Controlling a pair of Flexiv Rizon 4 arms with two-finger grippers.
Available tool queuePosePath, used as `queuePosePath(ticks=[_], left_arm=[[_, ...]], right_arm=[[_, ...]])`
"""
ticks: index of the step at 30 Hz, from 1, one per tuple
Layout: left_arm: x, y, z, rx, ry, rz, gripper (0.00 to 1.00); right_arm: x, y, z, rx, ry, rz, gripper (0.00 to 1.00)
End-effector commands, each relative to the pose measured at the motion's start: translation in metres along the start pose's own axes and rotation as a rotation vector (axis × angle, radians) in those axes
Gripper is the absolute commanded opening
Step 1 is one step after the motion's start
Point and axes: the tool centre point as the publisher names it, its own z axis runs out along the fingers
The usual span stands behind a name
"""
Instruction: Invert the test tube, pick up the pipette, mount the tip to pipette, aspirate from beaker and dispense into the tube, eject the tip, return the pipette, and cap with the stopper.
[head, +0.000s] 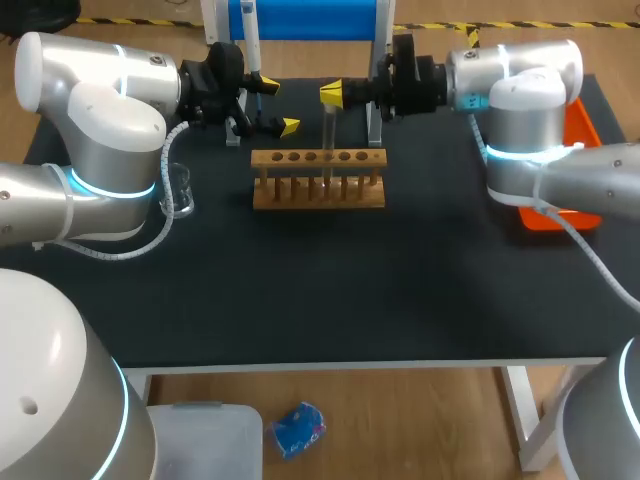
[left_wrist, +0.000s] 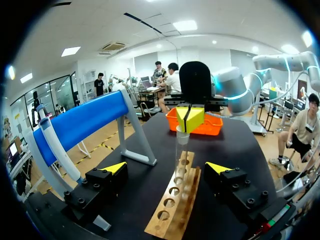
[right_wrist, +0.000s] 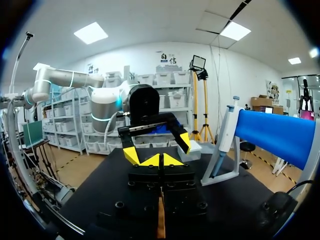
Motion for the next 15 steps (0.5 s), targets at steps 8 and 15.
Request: queuePosePath(ticks=[8, 15], left_arm=[[0.0, 0.001, 0.0, 0.002, -0.001, 0.001, 1.0], [0.0, 0.001, 0.0, 0.002, -0.001, 0.001, 1.0]], right_arm=[[-0.002, -0.015, -0.001, -0.021, -0.008, 0.013, 0.0], [-0.005, 0.008, -0.007, -0.043, -0.039, -0.01, 1.0]])
